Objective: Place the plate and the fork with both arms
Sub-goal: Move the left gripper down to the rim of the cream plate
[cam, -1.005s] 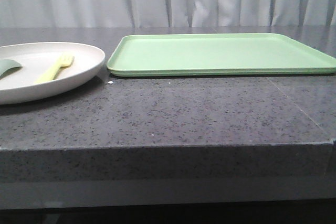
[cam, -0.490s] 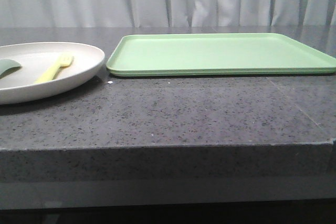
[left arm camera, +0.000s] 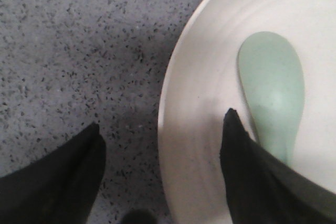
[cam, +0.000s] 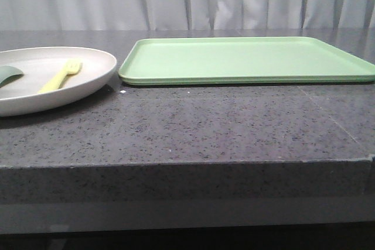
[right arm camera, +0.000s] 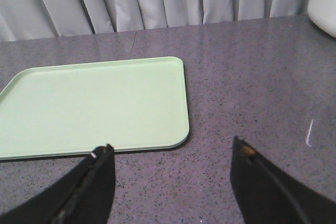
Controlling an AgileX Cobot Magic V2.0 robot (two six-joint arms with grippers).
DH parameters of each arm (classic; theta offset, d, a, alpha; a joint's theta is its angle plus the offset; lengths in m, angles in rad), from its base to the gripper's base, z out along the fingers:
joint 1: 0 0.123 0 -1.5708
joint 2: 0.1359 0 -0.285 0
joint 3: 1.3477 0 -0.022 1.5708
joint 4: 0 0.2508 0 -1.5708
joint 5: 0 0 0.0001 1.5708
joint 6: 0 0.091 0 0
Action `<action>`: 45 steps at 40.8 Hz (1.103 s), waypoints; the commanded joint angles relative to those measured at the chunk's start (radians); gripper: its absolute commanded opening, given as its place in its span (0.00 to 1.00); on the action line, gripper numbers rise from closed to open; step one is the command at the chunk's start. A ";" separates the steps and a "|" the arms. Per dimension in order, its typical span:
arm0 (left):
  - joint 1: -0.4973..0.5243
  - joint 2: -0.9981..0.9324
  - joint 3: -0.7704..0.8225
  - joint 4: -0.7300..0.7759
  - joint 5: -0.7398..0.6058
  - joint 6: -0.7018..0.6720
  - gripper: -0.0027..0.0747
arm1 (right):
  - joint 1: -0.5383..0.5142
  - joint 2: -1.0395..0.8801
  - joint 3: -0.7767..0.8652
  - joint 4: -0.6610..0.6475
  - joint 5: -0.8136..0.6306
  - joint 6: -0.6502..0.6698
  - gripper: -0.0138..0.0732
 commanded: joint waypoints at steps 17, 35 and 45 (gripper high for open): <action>0.001 -0.008 -0.032 -0.022 -0.047 -0.010 0.61 | -0.005 0.015 -0.036 -0.001 -0.080 -0.006 0.74; 0.001 -0.008 -0.022 -0.044 -0.059 -0.010 0.60 | -0.005 0.015 -0.036 -0.001 -0.080 -0.006 0.74; 0.001 -0.008 -0.022 -0.044 -0.045 -0.010 0.34 | -0.005 0.015 -0.036 -0.001 -0.080 -0.006 0.74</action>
